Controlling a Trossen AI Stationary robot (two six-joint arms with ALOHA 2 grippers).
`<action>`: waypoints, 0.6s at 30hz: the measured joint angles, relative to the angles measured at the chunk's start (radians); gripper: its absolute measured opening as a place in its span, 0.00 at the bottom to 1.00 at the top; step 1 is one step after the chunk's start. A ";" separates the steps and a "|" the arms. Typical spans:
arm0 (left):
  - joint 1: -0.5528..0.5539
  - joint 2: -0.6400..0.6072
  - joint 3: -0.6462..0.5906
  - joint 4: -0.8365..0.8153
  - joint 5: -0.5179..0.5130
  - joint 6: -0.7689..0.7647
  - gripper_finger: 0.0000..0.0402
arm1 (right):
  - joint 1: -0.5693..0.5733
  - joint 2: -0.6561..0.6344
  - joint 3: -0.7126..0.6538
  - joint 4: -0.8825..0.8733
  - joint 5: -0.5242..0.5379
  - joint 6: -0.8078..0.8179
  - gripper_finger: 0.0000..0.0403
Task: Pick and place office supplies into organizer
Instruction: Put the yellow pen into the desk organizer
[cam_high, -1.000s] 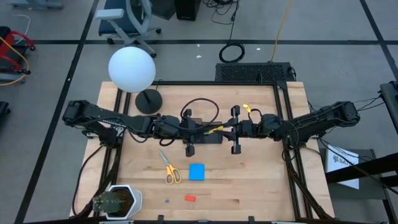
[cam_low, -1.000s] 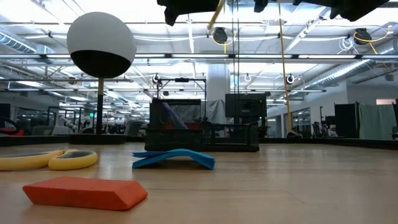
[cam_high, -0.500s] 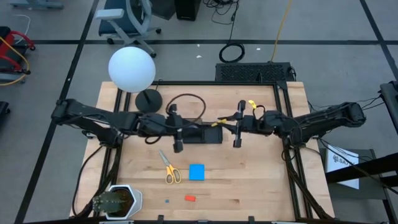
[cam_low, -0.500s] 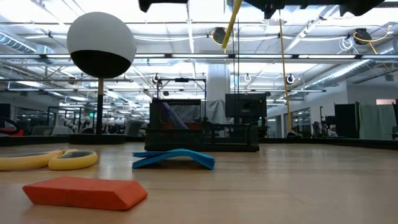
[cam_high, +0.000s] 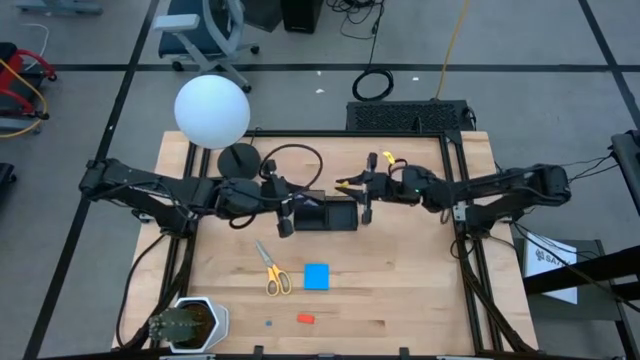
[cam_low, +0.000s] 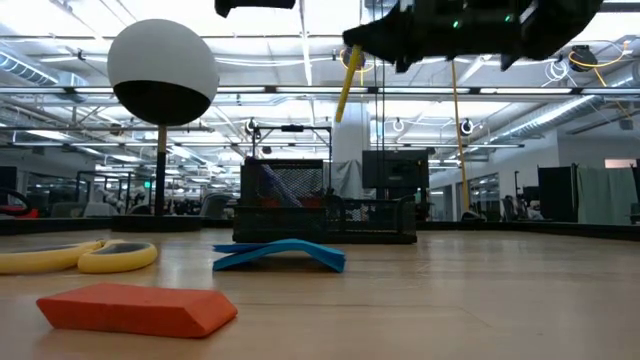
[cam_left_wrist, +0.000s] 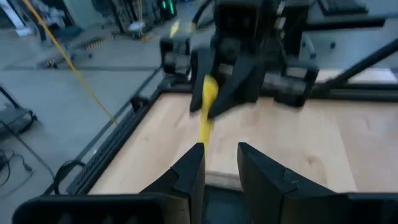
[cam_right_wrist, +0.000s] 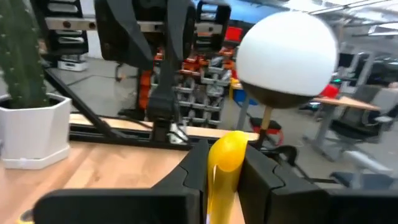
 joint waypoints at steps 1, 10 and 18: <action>0.000 -0.002 -0.022 0.045 0.000 0.015 0.25 | -0.012 0.021 0.000 0.021 -0.028 0.010 0.11; 0.079 -0.090 -0.186 0.246 0.123 0.035 0.25 | -0.077 0.120 0.000 0.110 -0.092 0.059 0.11; 0.131 -0.167 -0.313 0.351 0.134 -0.027 0.25 | -0.100 0.208 0.019 0.184 -0.121 0.088 0.11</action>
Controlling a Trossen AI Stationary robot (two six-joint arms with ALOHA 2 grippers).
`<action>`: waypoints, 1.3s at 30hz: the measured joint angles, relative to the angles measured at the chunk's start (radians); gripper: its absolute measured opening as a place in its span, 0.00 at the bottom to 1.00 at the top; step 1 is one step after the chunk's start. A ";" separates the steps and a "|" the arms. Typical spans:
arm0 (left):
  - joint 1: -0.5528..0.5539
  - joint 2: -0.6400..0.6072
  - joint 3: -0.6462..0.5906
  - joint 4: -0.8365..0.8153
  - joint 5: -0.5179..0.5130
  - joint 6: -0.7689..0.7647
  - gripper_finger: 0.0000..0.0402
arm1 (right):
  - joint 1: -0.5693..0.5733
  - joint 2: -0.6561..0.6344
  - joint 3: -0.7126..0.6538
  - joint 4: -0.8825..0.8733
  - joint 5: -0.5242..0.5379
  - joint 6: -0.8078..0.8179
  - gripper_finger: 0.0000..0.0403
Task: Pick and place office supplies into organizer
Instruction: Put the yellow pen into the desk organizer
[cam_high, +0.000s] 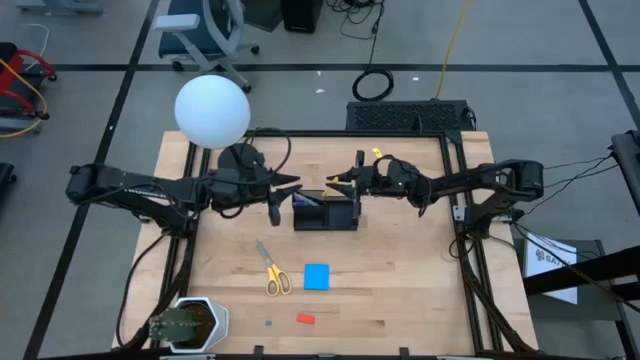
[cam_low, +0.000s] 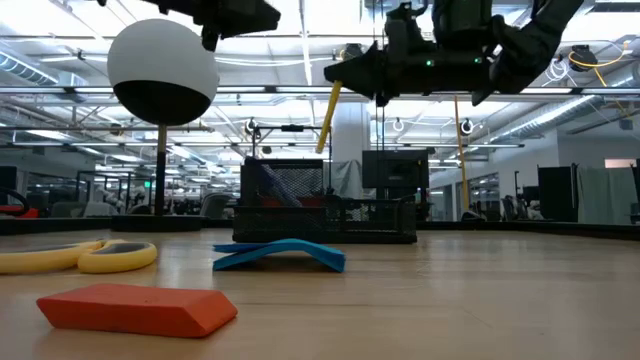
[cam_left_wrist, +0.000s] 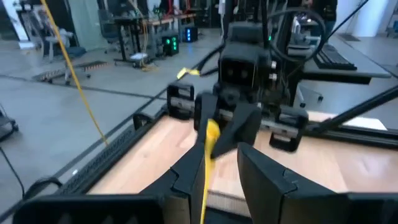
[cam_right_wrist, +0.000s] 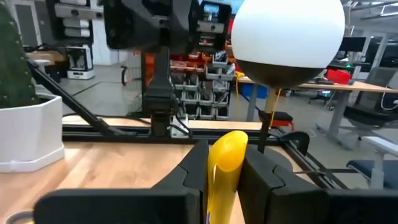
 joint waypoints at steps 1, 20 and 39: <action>0.001 -0.005 -0.009 0.001 0.000 -0.008 0.25 | -0.001 0.011 0.009 0.003 -0.001 0.000 0.11; -0.009 -0.012 -0.022 0.009 0.033 -0.026 0.25 | -0.025 0.196 0.142 -0.159 -0.048 0.021 0.11; -0.009 -0.012 -0.022 0.010 0.041 -0.044 0.25 | -0.026 0.196 0.141 -0.162 -0.035 0.021 0.40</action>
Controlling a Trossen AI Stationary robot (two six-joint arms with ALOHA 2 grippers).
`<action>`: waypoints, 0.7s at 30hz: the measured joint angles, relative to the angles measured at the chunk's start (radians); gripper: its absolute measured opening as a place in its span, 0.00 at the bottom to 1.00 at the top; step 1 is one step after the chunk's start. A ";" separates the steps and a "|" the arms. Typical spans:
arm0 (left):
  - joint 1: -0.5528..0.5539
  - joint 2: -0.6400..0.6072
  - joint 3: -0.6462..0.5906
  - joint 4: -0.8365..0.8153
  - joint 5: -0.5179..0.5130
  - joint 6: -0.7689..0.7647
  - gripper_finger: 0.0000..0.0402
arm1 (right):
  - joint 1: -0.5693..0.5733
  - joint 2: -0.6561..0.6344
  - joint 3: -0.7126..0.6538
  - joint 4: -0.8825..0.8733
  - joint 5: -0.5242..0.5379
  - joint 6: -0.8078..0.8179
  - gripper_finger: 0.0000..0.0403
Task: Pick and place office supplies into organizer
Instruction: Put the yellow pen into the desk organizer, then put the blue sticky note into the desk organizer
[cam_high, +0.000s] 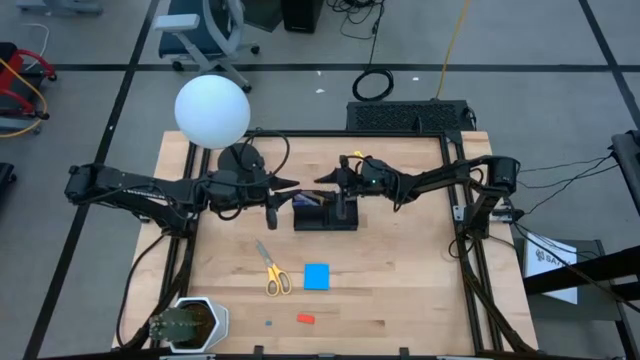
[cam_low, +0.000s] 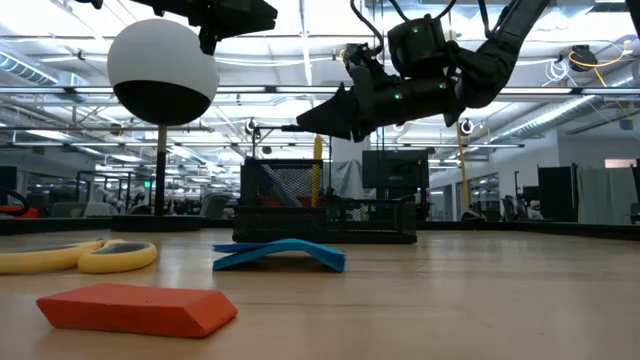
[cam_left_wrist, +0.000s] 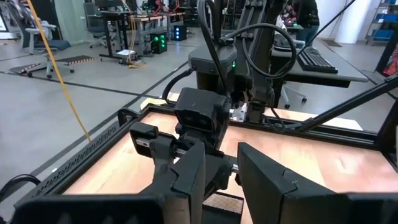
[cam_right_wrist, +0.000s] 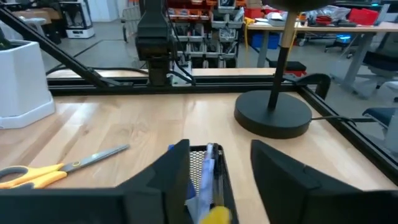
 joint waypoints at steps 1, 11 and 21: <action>0.000 0.000 0.000 0.000 0.000 0.000 0.25 | 0.000 0.000 0.000 0.000 0.015 0.000 0.42; 0.000 0.000 0.000 -0.001 0.004 0.000 0.25 | 0.005 -0.040 0.000 -0.008 0.040 -0.011 0.48; -0.006 0.000 0.000 -0.030 0.010 -0.024 0.25 | 0.053 -0.266 -0.001 -0.225 0.040 -0.037 0.44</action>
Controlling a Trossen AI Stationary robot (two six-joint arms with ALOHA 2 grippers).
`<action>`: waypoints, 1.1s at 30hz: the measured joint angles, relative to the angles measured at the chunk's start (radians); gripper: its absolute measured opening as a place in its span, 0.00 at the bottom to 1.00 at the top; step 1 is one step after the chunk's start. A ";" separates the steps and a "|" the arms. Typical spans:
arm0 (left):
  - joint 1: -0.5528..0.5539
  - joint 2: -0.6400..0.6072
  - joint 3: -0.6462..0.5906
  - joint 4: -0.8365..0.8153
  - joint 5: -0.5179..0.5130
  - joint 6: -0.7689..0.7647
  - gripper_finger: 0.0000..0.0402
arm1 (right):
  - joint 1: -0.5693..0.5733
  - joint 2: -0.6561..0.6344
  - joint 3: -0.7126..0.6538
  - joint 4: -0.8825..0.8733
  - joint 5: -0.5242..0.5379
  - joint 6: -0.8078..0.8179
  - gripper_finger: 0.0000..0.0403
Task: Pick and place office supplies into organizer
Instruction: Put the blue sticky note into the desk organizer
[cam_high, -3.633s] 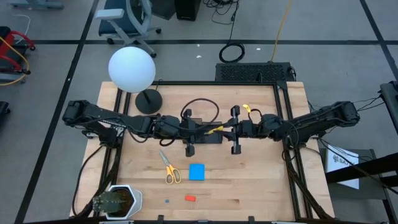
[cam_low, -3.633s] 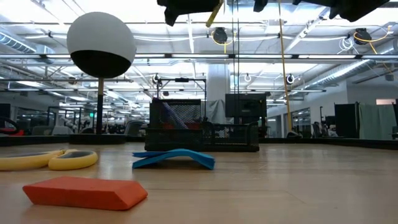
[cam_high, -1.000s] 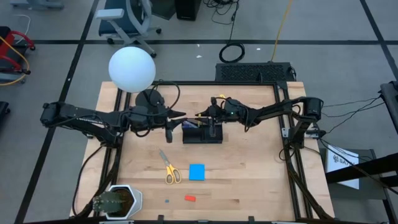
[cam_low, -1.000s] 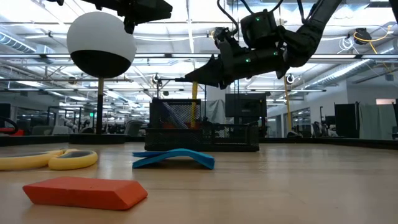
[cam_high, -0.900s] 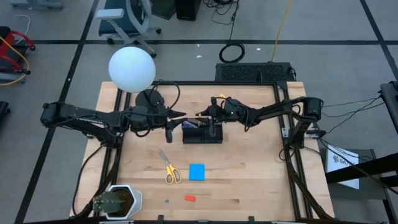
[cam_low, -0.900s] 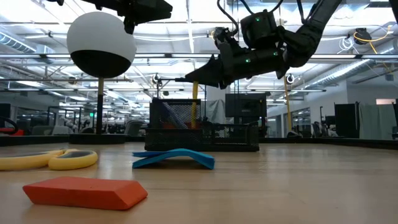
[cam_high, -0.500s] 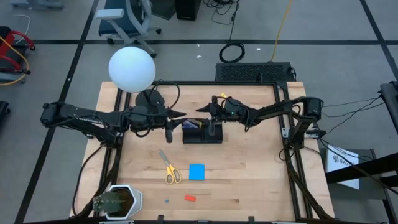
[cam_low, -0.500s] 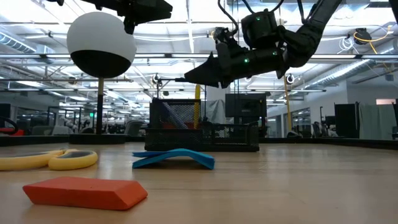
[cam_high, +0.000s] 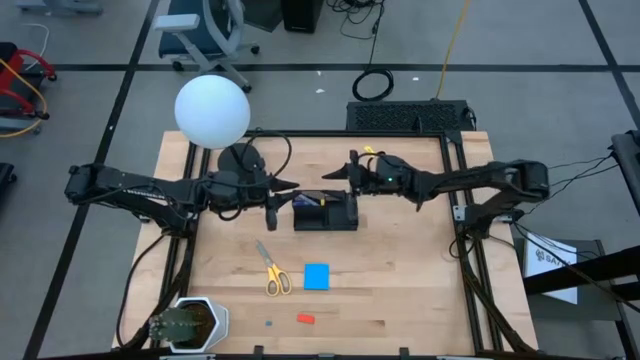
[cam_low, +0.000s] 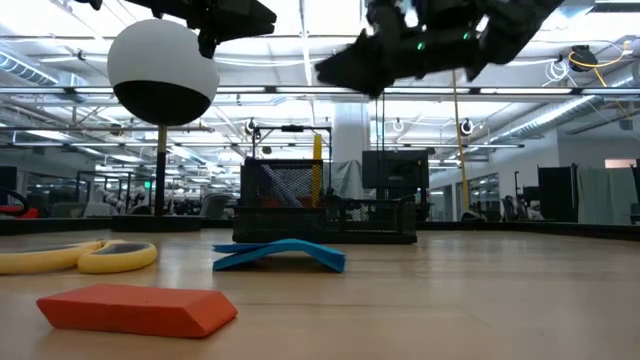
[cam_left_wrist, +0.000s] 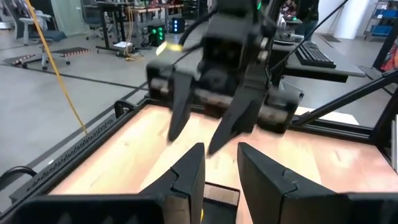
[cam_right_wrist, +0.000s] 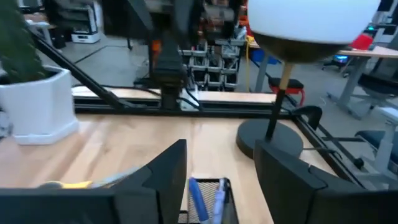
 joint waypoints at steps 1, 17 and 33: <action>0.000 0.000 0.000 -0.001 0.000 0.000 0.25 | 0.007 -0.023 0.000 -0.020 0.000 0.000 0.44; -0.079 0.000 0.000 -0.006 0.226 0.091 0.25 | 0.133 -0.165 0.000 -0.112 -0.001 -0.031 0.42; -0.221 0.000 0.000 -0.127 0.225 0.205 0.25 | 0.198 -0.164 0.000 -0.045 0.000 -0.076 0.42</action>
